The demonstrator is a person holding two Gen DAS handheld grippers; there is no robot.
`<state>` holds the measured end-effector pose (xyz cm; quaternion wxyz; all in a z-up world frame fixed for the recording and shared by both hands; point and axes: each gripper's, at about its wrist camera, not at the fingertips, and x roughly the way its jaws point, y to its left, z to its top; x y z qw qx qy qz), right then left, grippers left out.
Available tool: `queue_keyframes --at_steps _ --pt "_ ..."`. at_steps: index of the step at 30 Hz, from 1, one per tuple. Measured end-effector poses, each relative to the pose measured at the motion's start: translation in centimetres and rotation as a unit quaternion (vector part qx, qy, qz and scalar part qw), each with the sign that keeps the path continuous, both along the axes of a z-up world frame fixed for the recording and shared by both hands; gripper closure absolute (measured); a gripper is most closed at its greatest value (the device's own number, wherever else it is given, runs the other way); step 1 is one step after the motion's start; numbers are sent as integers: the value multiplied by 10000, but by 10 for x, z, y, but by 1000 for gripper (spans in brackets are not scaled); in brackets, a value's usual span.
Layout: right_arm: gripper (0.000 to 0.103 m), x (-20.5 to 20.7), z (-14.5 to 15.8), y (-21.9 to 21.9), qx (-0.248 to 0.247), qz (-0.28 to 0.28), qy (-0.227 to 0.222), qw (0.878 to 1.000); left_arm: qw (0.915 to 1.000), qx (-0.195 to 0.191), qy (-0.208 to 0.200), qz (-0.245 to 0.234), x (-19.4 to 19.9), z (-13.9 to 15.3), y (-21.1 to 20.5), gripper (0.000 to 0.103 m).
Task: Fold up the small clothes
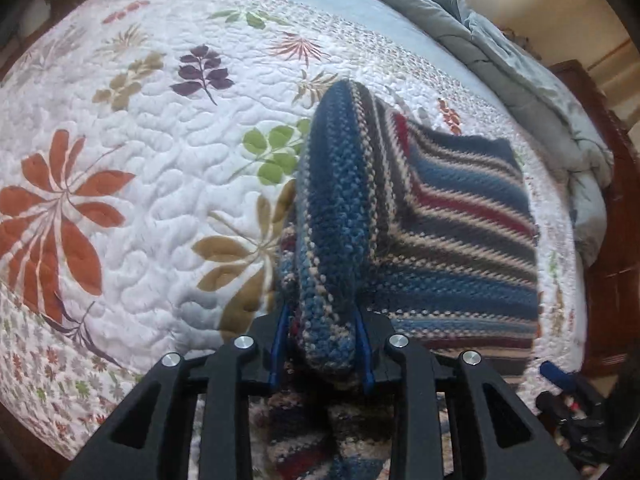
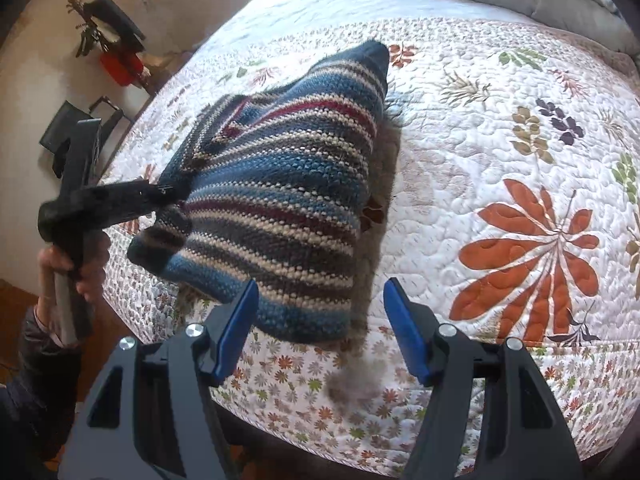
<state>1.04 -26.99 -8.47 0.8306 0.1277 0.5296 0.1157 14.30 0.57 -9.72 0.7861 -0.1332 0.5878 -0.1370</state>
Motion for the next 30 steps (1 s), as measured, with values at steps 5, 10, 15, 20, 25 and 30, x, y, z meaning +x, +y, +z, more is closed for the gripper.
queue_keyframes --at_steps 5,10,15,20,25,30 --pt "38 18 -21 25 -318 51 384 9987 9997 116 -133 -148 -3 8 -3 64" --pt "36 19 -31 39 -211 151 492 9985 9996 78 -264 -78 -22 33 13 62" --pt "35 15 -31 39 -182 128 468 9987 9988 171 -395 -242 -57 51 10 59" --pt "34 13 -29 42 -262 193 445 9985 9976 265 -562 -310 -75 58 -1 59" --pt "34 10 -23 42 -209 192 389 9988 9972 471 -323 -476 -70 38 -15 60" --pt "33 5 -13 38 -213 215 283 9991 9988 -159 181 -422 -62 12 -8 86"
